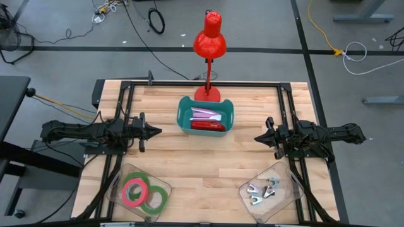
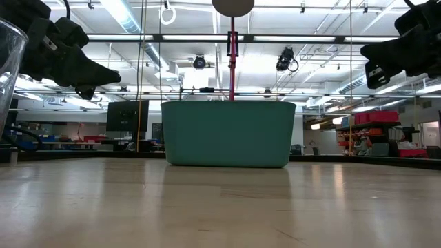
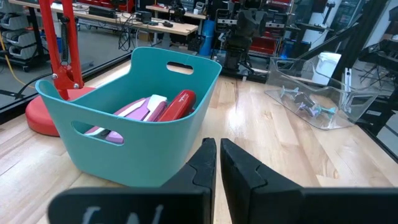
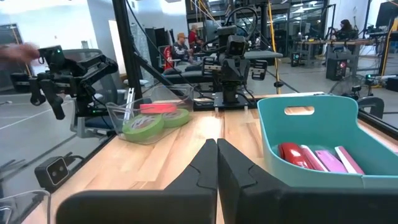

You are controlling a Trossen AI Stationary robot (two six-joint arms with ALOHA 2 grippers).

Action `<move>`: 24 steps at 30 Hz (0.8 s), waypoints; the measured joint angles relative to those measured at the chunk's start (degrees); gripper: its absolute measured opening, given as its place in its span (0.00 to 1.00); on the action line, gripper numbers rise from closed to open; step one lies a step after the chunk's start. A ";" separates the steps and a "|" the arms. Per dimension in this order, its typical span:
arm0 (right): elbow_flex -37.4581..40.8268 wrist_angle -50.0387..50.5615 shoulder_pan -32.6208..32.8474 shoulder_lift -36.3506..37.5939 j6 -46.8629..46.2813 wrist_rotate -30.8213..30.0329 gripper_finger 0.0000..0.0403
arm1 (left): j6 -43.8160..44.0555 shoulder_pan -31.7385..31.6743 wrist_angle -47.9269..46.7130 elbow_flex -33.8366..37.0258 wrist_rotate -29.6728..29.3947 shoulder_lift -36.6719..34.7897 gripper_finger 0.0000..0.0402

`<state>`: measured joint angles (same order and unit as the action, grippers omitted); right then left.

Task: Pick and place Stapler, Stapler remover, tape
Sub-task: Return to Home Position

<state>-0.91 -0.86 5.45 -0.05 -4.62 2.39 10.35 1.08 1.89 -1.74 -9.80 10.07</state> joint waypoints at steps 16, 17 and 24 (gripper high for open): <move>0.00 0.02 0.00 0.00 0.04 0.00 0.00 | 0.00 0.00 0.00 0.00 0.00 0.00 0.07; 0.00 0.02 0.01 0.00 0.04 0.00 0.00 | 0.00 0.00 0.02 0.00 0.00 -0.02 0.07; -0.02 0.03 0.00 0.00 0.03 0.00 0.00 | 2.05 0.00 5.39 0.00 -1.08 -0.05 0.07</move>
<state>-0.93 -0.83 5.45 -0.05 -4.59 2.39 12.40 1.08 7.28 -1.74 -10.89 10.02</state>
